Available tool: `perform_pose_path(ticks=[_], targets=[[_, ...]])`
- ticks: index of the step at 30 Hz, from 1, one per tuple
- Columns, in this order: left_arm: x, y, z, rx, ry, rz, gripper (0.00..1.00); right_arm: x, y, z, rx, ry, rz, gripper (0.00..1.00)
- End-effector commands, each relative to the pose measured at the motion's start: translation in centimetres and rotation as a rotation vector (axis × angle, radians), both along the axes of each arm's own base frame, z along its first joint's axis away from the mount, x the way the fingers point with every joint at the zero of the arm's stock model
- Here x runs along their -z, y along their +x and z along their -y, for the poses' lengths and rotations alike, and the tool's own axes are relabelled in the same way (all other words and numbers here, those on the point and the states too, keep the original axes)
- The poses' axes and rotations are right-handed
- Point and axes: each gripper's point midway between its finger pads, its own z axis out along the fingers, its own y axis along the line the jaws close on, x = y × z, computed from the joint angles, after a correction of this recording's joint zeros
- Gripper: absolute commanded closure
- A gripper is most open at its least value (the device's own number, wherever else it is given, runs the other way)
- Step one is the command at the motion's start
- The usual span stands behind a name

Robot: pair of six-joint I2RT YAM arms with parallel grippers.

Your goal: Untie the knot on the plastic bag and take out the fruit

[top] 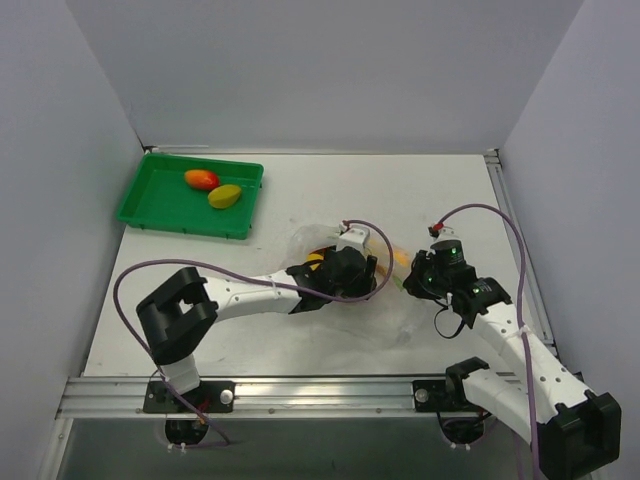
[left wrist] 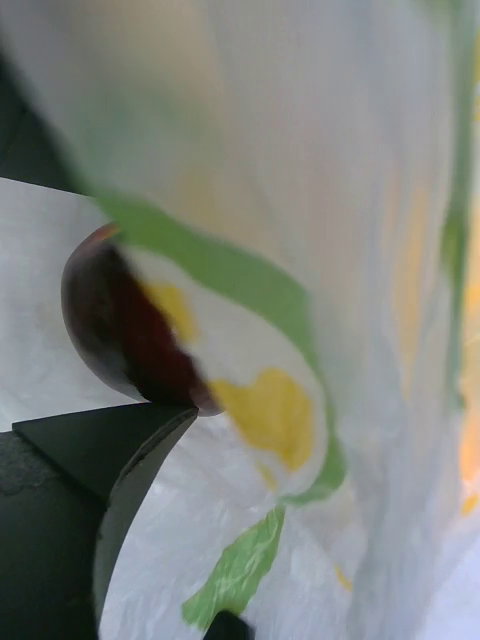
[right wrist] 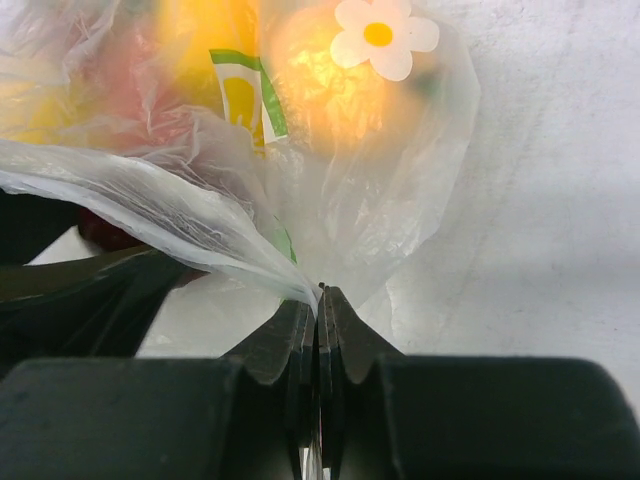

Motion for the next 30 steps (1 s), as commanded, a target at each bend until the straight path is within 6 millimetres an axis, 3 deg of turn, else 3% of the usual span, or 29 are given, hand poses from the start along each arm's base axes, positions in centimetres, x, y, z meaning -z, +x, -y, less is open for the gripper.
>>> perform_pose_path(ticks=[1, 3, 4, 6, 7, 14, 18, 22, 25, 26, 27, 28, 29, 30], targets=[[-6.4, 0.3, -0.6, 0.014, -0.103, 0.091, 1.0, -0.5, 0.6, 0.9, 0.034, -0.03, 0.035, 1.0], [-7.6, -0.2, -0.9, 0.038, -0.125, 0.102, 1.0, -0.5, 0.7, 1.1, 0.042, -0.037, 0.036, 1.0], [-9.5, -0.6, -0.7, 0.067, -0.182, 0.127, 1.0, -0.6, 0.8, 1.1, 0.045, -0.036, 0.037, 1.0], [-11.1, -0.8, -0.7, 0.1, -0.221, 0.142, 1.0, -0.5, 0.8, 1.1, 0.043, -0.044, 0.033, 1.0], [-12.8, -1.1, -0.8, 0.122, -0.26, 0.161, 1.0, -0.5, 0.9, 1.1, 0.043, -0.045, 0.034, 1.0], [-21.1, -4.3, 0.9, 0.471, -0.486, 0.161, 1.0, -0.4, 1.0, 1.1, 0.037, -0.053, 0.025, 1.0], [-25.9, -4.2, 1.0, 0.562, -0.643, 0.162, 1.0, -0.3, 1.0, 0.9, 0.031, -0.046, 0.019, 1.0], [-29.9, -1.1, -0.7, 0.509, -0.715, 0.227, 1.0, -0.4, 1.0, 0.9, 0.026, -0.045, 0.019, 1.0], [-30.5, 4.5, -4.8, 0.299, -0.662, 0.272, 1.0, -0.6, 1.0, 0.8, 0.019, -0.042, 0.023, 1.0], [-31.3, 7.5, -7.6, 0.201, -0.629, 0.325, 1.0, -0.6, 1.0, 0.7, 0.018, -0.041, 0.022, 1.0], [-31.4, 8.9, -9.2, 0.134, -0.599, 0.348, 1.0, -0.8, 1.0, 0.7, 0.017, -0.036, 0.027, 1.0], [-30.5, 10.6, -11.4, 0.038, -0.545, 0.35, 1.0, -0.9, 1.0, 0.6, 0.014, -0.036, 0.03, 1.0], [-29.7, 13.6, -15.6, -0.128, -0.468, 0.385, 1.0, -1.0, 1.0, 0.7, 0.014, -0.033, 0.034, 1.0], [-28.9, 15.0, -18.0, -0.213, -0.425, 0.389, 1.0, -1.1, 1.1, 0.6, 0.009, -0.033, 0.039, 1.0]])
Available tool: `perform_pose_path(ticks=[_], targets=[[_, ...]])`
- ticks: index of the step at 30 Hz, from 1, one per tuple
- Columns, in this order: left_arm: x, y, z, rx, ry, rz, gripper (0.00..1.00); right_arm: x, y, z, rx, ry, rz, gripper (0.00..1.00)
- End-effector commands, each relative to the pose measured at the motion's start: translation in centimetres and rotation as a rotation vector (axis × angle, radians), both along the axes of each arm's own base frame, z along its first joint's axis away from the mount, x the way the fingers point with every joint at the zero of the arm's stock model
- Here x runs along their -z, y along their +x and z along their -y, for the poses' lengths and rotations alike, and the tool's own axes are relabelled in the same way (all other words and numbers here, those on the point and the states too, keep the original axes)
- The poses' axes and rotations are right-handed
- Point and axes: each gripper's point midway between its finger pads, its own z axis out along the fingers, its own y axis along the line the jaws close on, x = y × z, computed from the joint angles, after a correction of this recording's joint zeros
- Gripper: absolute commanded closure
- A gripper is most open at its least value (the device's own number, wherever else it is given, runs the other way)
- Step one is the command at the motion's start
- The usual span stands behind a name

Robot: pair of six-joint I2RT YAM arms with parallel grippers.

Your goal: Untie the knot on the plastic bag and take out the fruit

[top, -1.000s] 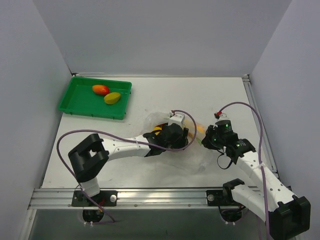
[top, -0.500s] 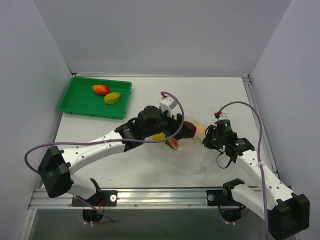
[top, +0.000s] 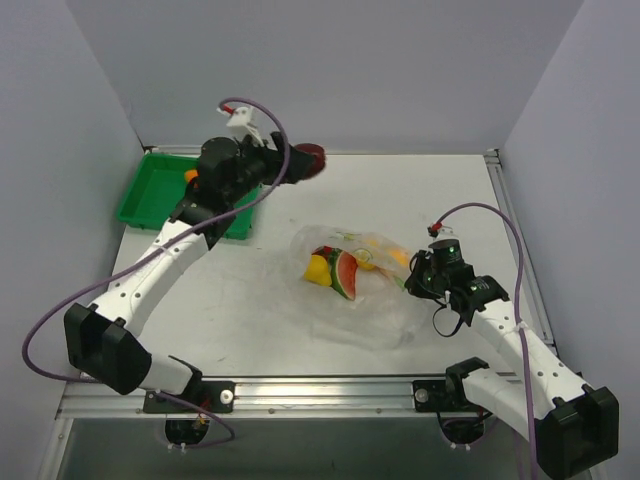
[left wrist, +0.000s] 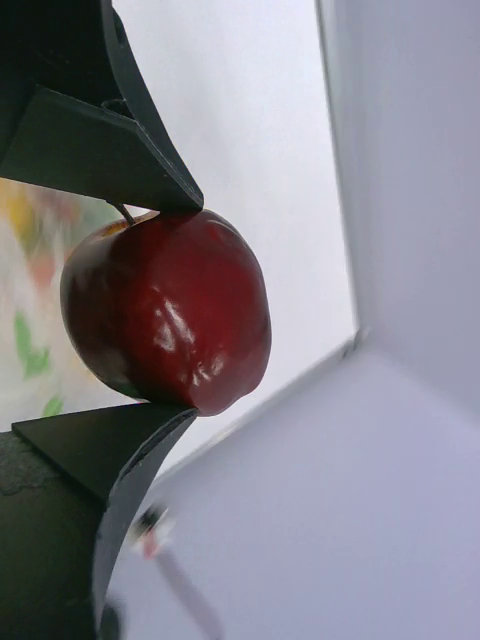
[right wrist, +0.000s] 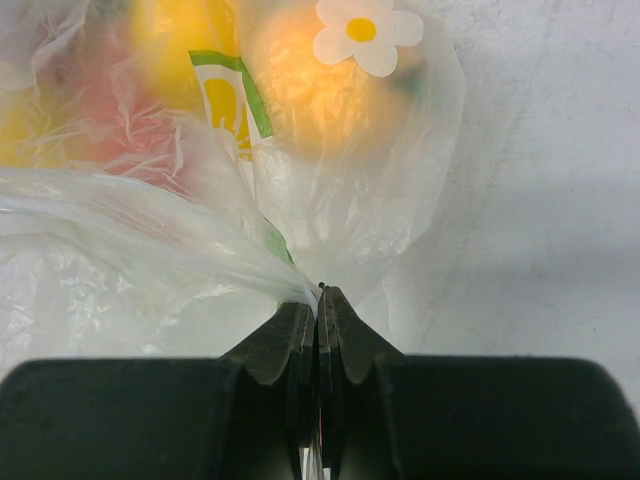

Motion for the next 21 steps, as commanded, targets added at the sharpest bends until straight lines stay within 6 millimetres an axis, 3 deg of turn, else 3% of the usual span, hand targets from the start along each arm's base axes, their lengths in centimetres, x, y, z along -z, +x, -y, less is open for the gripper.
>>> perform_pose_path(ticks=[1, 2, 4, 6, 10, 13, 15, 20, 21], targets=[[0.9, 5.4, -9.8, -0.378, 0.103, -0.025, 1.0, -1.7, 0.8, -0.1, -0.009, 0.005, 0.048, 1.0], [2.9, 7.2, -14.0, -0.485, 0.121, -0.068, 1.0, -1.7, 0.8, -0.1, -0.011, 0.004, 0.045, 1.0], [5.8, 8.9, -16.8, -0.545, 0.152, -0.12, 1.0, -1.7, 0.8, -0.1, -0.015, 0.004, 0.046, 1.0], [8.7, 10.2, -20.9, -0.646, 0.192, -0.17, 1.0, -1.8, 0.8, -0.2, -0.022, 0.005, 0.046, 1.0], [14.1, 12.8, -24.6, -0.725, 0.219, -0.261, 0.98, -1.8, 0.7, -0.5, -0.038, 0.012, 0.042, 1.0], [16.8, 14.1, -26.0, -0.776, 0.257, -0.305, 0.88, -2.1, 0.8, -0.6, -0.046, 0.014, 0.048, 1.0], [18.9, 14.7, -26.7, -0.81, 0.287, -0.341, 0.75, -2.2, 0.8, -0.6, -0.05, 0.016, 0.047, 1.0], [21.1, 15.1, -27.2, -0.828, 0.319, -0.39, 0.5, -2.4, 0.8, -0.6, -0.052, 0.017, 0.051, 1.0], [21.0, 14.9, -27.1, -0.824, 0.316, -0.389, 0.32, -2.4, 0.8, -0.6, -0.052, 0.017, 0.051, 1.0]])
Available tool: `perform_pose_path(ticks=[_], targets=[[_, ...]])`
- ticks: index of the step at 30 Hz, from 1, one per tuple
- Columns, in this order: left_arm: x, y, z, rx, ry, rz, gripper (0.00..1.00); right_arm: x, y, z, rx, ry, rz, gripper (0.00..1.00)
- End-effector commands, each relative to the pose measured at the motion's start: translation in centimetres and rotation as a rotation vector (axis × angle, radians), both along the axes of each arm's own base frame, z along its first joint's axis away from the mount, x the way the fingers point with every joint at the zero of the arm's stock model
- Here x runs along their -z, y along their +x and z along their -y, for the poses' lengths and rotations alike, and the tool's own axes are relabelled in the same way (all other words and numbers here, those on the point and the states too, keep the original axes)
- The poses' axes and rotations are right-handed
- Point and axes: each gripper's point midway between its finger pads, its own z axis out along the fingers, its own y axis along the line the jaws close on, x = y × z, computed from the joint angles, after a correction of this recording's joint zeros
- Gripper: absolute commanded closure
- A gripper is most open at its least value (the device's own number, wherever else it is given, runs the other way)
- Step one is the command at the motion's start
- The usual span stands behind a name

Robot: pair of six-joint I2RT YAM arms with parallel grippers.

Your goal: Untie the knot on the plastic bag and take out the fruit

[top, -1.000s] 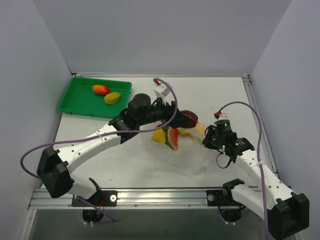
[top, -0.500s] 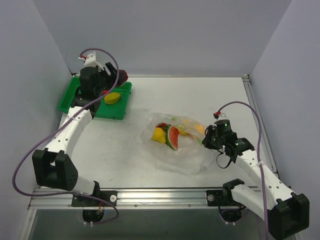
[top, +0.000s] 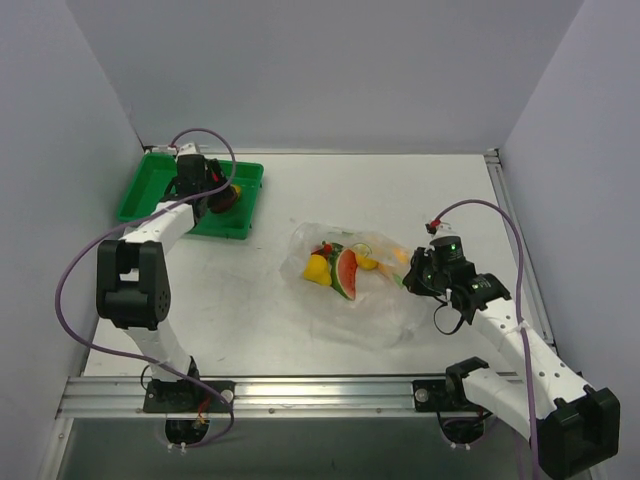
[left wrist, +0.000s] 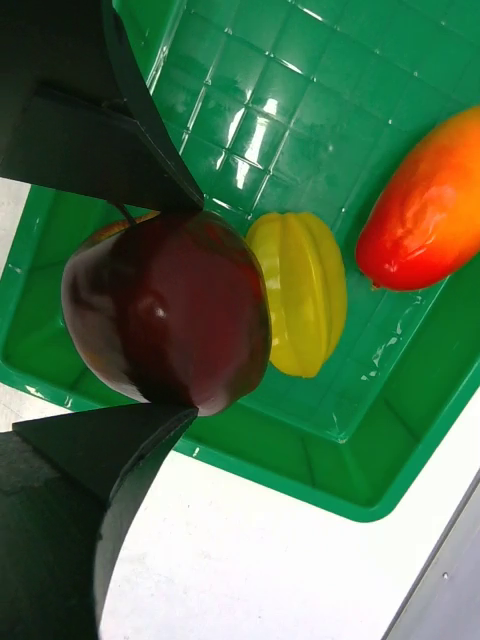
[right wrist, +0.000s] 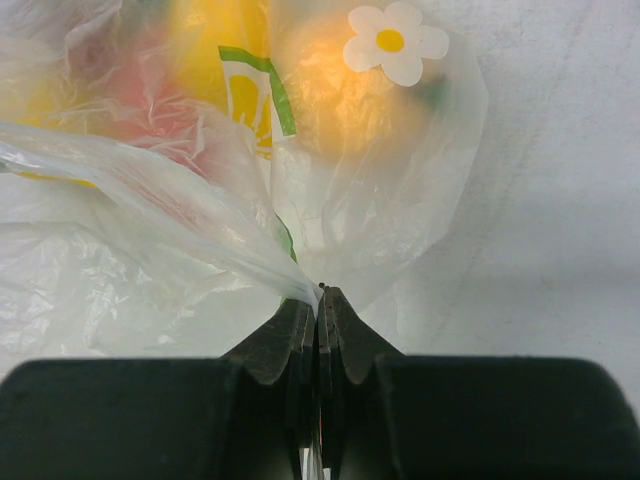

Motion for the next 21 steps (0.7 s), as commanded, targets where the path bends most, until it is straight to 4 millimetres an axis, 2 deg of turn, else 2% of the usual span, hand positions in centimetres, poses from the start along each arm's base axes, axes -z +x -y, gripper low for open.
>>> perform_pose_path(ticks=[1, 2, 4, 11, 14, 15, 16, 17, 18, 19, 20, 21], targets=[[-3.1, 1.1, -0.4, -0.022, 0.015, 0.084, 0.23, -1.4, 0.5, 0.0, -0.005, 0.005, 0.033, 1.0], [-2.6, 0.7, -0.4, -0.023, 0.017, 0.074, 0.13, -1.4, 0.4, 0.0, -0.006, 0.006, 0.032, 1.0], [-3.3, 0.2, -0.6, -0.034, 0.017, 0.09, 0.02, -1.5, 0.4, -0.1, -0.009, 0.01, 0.034, 1.0], [-5.2, -1.7, -0.5, -0.031, 0.018, 0.114, 0.02, -1.9, 0.3, -0.2, -0.019, 0.018, 0.046, 1.0], [-6.8, -3.3, 0.6, -0.007, 0.03, 0.131, 0.03, -2.1, 0.2, -0.1, -0.022, 0.015, 0.054, 1.0], [-8.0, -4.4, 1.1, 0.009, 0.047, 0.15, 0.03, -2.2, 0.2, -0.1, -0.023, 0.013, 0.058, 1.0], [-8.7, -5.2, 3.1, 0.056, 0.056, 0.162, 0.03, -2.3, 0.3, 0.0, -0.021, 0.012, 0.061, 1.0], [-9.3, -5.9, 4.2, 0.084, 0.068, 0.171, 0.02, -2.5, 0.3, 0.0, -0.021, 0.012, 0.068, 1.0], [-10.8, -7.2, 5.2, 0.114, 0.077, 0.196, 0.02, -2.4, 0.3, 0.0, -0.022, 0.01, 0.065, 1.0], [-11.0, -8.2, 6.2, 0.137, 0.116, 0.199, 0.02, -2.4, 0.4, 0.0, -0.023, 0.009, 0.066, 1.0], [-11.5, -9.7, 9.0, 0.201, 0.127, 0.211, 0.02, -2.5, 0.3, -0.1, -0.023, 0.011, 0.065, 1.0], [-12.8, -11.3, 10.3, 0.243, 0.146, 0.24, 0.03, -2.5, 0.3, 0.0, -0.025, 0.009, 0.066, 1.0]])
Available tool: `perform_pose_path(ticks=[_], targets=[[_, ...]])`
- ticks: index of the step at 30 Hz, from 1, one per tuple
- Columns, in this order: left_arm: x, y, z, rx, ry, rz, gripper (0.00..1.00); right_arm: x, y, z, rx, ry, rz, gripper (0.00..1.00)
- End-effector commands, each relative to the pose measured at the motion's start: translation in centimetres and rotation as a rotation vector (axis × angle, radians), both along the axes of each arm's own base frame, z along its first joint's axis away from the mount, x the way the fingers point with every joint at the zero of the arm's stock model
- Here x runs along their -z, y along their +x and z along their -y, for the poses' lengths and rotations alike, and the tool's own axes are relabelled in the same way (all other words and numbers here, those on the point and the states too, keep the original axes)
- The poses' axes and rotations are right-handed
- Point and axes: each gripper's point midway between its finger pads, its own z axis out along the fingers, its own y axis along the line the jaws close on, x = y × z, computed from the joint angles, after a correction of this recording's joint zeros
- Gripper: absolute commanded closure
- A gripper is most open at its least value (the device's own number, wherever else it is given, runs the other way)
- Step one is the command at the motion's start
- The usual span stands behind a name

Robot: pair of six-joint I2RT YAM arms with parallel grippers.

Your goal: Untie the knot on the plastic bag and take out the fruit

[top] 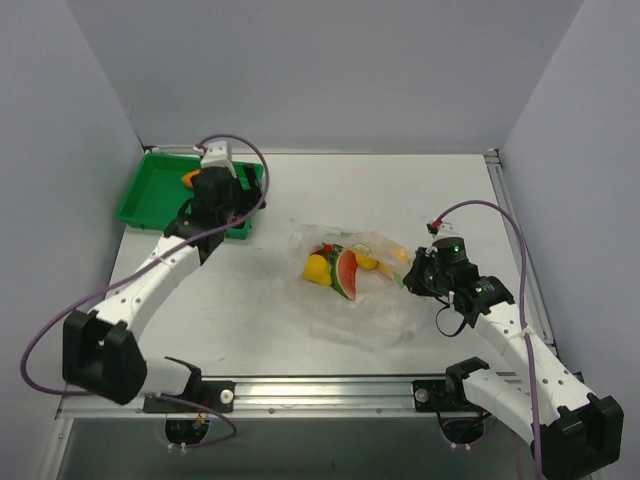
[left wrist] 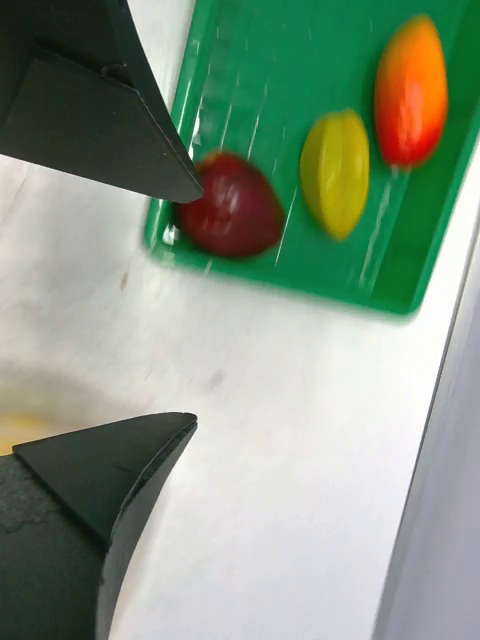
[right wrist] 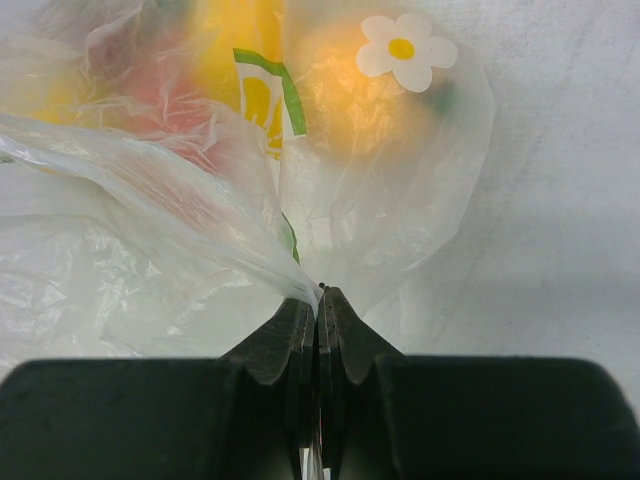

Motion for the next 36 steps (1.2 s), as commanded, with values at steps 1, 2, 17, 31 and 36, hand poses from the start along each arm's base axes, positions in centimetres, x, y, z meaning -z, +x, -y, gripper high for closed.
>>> perform_pose_path(ticks=[1, 2, 17, 31, 36], targets=[[-4.1, -4.7, 4.3, 0.114, 0.091, 0.095, 0.03, -1.7, 0.5, 0.1, -0.007, -0.001, 0.038, 1.0], [-3.9, -6.8, 7.3, 0.196, 0.1, 0.097, 0.03, -1.6, 0.5, 0.1, -0.006, -0.004, 0.036, 1.0], [-4.0, -24.2, 22.0, 0.55, 0.139, 0.067, 0.06, -0.9, 0.1, 0.4, 0.008, -0.003, 0.036, 1.0], [7.0, -16.5, 25.2, 0.357, 0.136, -0.197, 0.12, -0.6, -0.8, -0.1, -0.006, 0.041, 0.046, 1.0], [10.3, -13.2, 23.2, 0.237, 0.179, -0.199, 0.12, -0.3, -1.2, -0.6, -0.022, 0.072, 0.046, 1.0]])
